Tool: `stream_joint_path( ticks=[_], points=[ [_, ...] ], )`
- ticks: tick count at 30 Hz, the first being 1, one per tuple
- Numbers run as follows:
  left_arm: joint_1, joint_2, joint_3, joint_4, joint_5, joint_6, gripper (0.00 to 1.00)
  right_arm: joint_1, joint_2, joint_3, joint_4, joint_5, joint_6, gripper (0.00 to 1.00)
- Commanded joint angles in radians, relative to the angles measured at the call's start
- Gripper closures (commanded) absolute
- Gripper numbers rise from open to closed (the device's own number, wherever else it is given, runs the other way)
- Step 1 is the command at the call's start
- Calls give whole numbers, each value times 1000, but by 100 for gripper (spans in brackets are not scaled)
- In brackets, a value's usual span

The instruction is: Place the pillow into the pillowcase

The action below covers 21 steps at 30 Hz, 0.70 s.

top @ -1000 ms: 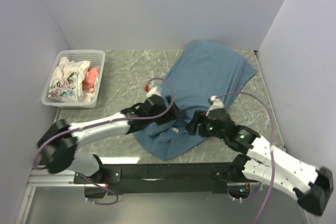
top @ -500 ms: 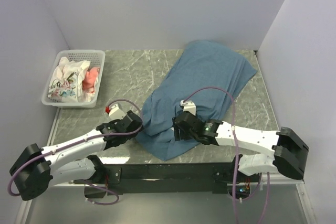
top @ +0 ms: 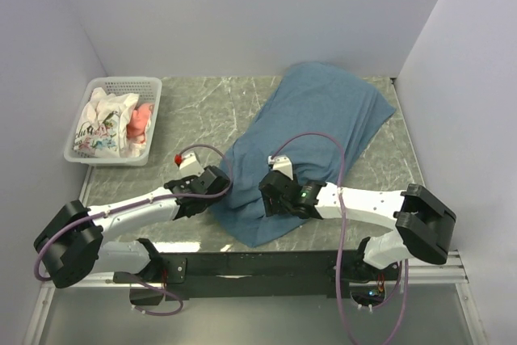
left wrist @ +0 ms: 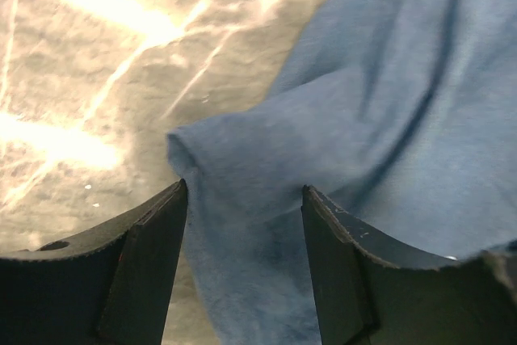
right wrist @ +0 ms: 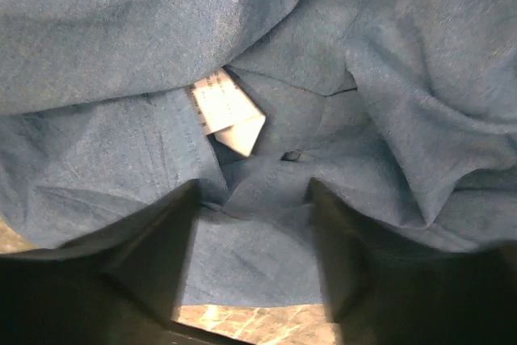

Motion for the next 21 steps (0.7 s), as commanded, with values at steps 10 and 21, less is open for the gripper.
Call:
stream_joint_path(
  ticks=[10,21],
  points=[
    [11,-9,71,31,58,53,34,27,-131,-53,-30,-72,11,91],
    [13,-98,74,-31,113,123,47,62,-345,-189,-66,-109,92,92]
  ],
)
